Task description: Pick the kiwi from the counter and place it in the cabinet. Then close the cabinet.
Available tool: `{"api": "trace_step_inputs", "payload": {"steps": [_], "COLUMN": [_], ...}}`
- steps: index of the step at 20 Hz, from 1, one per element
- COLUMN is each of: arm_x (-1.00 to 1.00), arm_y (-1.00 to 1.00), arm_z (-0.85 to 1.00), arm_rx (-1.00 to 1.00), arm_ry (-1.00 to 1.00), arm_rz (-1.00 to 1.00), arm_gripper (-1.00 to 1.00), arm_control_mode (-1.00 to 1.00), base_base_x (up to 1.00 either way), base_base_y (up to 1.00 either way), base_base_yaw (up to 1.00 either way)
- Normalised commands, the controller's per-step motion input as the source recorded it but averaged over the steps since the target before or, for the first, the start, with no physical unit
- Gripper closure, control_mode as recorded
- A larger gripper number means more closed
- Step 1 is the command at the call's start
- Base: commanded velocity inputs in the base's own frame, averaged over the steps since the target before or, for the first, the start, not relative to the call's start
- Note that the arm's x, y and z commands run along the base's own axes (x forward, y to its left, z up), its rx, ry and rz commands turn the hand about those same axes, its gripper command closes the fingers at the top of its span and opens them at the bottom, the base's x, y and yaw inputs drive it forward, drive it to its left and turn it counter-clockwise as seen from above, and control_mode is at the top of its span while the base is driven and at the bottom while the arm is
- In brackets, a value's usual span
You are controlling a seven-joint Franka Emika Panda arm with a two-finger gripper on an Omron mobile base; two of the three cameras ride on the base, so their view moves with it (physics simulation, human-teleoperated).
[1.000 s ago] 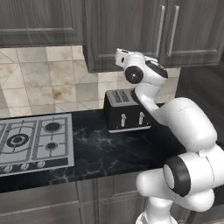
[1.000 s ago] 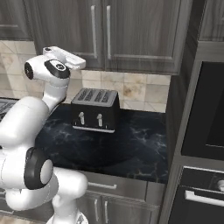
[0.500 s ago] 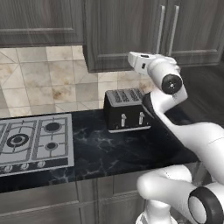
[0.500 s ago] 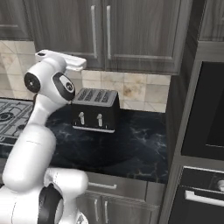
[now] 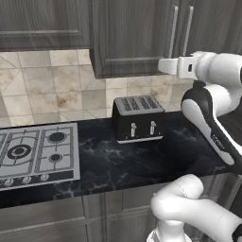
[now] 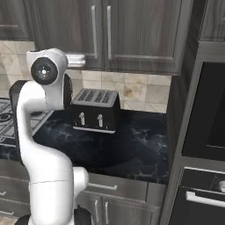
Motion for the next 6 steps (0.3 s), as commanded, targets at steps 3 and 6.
{"api": "trace_step_inputs", "payload": {"steps": [3, 6], "arm_x": [-0.88, -0.73], "arm_y": [0.0, 0.0], "arm_z": [0.24, -0.02], "arm_rx": [-0.1, -0.08], "arm_ry": [0.41, 0.3], "arm_rz": [0.17, 0.04], "arm_gripper": [1.0, 1.0], "arm_control_mode": [-1.0, -1.0], "base_base_x": [0.0, 0.0], "base_base_y": [0.0, 0.0], "base_base_yaw": [0.0, 0.0]}}
